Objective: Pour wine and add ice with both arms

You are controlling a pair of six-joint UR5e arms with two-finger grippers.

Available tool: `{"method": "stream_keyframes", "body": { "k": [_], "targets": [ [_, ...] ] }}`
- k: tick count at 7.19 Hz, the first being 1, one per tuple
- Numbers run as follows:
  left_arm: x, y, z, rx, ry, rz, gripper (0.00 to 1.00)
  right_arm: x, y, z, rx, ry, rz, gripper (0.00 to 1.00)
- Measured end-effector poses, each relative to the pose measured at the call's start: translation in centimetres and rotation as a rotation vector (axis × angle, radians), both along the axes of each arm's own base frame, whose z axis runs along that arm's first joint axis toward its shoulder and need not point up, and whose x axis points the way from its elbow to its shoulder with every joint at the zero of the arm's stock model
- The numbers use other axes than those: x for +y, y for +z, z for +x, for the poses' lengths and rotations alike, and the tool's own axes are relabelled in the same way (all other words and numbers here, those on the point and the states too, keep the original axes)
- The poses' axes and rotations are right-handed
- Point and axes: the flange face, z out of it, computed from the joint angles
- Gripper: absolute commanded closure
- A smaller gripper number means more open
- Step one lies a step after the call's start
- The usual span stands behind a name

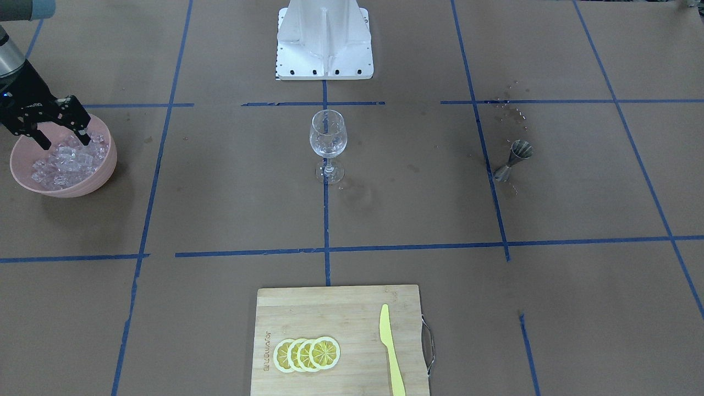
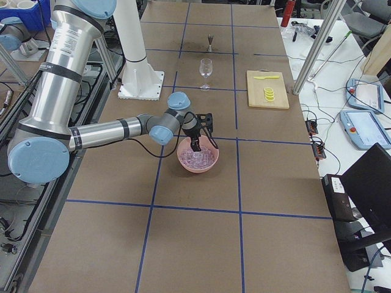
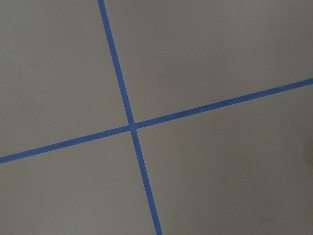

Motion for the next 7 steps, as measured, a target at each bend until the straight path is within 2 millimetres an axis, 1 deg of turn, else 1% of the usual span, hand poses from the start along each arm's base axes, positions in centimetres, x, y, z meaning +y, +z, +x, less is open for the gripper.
{"method": "stream_keyframes", "body": {
  "k": [1, 3, 4, 5, 6, 7],
  "targets": [
    [0.0, -0.1, 0.0, 0.000, 0.000, 0.006, 0.00, 0.4, 0.7, -0.8, 0.020, 0.006, 0.005, 0.18],
    [-0.2, 0.0, 0.1, 0.003, 0.001, 0.024, 0.00, 0.8, 1.8, -0.9, 0.044, 0.005, 0.005, 0.21],
    [-0.2, 0.0, 0.1, 0.004, 0.001, 0.030, 0.00, 0.9, 2.7, -0.9, 0.047, 0.003, 0.006, 0.27],
    [-0.2, 0.0, 0.1, 0.004, 0.002, 0.033, 0.00, 0.9, 3.7, -0.9, 0.043, 0.003, 0.010, 0.52],
    [-0.2, 0.0, 0.1, 0.005, 0.002, 0.034, 0.00, 0.9, 4.3, -0.9, 0.040, 0.003, 0.012, 0.88],
    [-0.2, 0.0, 0.1, 0.005, 0.002, 0.034, 0.00, 0.9, 4.5, -0.9, 0.037, 0.003, 0.013, 1.00]
  ]
}}
